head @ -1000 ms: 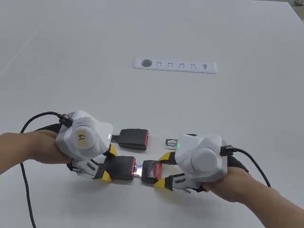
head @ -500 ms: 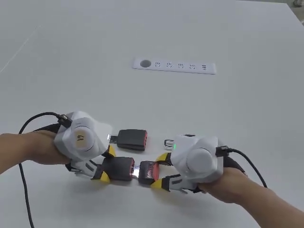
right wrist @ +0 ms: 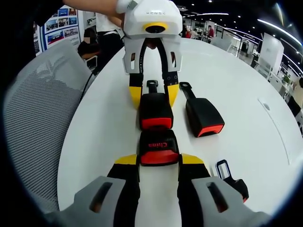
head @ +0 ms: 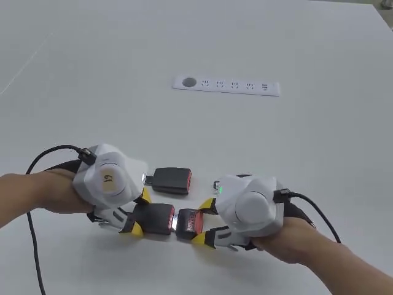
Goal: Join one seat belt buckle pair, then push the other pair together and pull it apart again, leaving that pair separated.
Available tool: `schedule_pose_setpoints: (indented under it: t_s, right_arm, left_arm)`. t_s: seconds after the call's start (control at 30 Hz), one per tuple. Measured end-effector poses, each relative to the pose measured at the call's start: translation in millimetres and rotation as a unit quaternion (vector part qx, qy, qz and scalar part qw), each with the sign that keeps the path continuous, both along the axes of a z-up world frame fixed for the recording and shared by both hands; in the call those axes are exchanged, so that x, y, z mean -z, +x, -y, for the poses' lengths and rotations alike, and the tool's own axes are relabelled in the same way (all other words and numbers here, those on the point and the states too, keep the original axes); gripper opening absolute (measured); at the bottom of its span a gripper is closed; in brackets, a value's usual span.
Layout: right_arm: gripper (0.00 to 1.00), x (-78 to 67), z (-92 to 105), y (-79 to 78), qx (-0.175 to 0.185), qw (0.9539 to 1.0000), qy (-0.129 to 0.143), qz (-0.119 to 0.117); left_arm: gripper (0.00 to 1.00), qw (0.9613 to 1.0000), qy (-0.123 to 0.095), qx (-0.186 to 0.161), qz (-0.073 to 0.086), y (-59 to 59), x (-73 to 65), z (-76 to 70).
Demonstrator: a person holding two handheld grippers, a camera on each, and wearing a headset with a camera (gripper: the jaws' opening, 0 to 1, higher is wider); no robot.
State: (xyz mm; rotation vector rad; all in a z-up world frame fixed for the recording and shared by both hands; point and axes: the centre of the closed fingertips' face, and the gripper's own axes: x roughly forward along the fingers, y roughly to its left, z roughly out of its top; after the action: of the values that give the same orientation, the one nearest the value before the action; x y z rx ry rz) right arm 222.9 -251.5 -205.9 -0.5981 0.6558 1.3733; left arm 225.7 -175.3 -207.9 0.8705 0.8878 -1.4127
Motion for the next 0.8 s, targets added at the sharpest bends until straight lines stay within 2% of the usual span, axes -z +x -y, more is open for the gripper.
schedule_pose_setpoints:
  t_s: [0.4, 0.53, 0.67, 0.73, 0.8]
  right_arm:
    - [0.27, -0.2, 3.3, -1.3, -0.007, 0.9999, 0.007, 0.009]
    - [0.27, -0.7, 2.3, 0.8, -0.008, 0.9999, 0.011, 0.010]
    - [0.27, 0.0, 0.6, 0.7, 0.007, 0.9999, 0.008, 0.006]
    - [0.27, -0.6, 1.1, 0.0, 0.011, 0.9999, 0.007, 0.004]
    - [0.27, -0.7, 1.7, -0.5, 0.009, 0.9999, 0.009, 0.005]
  left_arm:
    - [0.31, 1.0000, 0.004, 0.002, 0.004, -0.1, 0.4, 1.2]
    - [0.31, 1.0000, -0.004, 0.000, -0.001, 0.4, 0.5, 1.0]
    - [0.31, 0.9998, 0.011, -0.017, -0.005, -0.2, 1.0, 1.7]
    - [0.31, 0.9996, 0.020, -0.017, -0.003, 1.5, 1.8, 1.9]
    - [0.31, 0.9997, 0.020, -0.013, -0.002, 1.8, 1.9, 0.5]
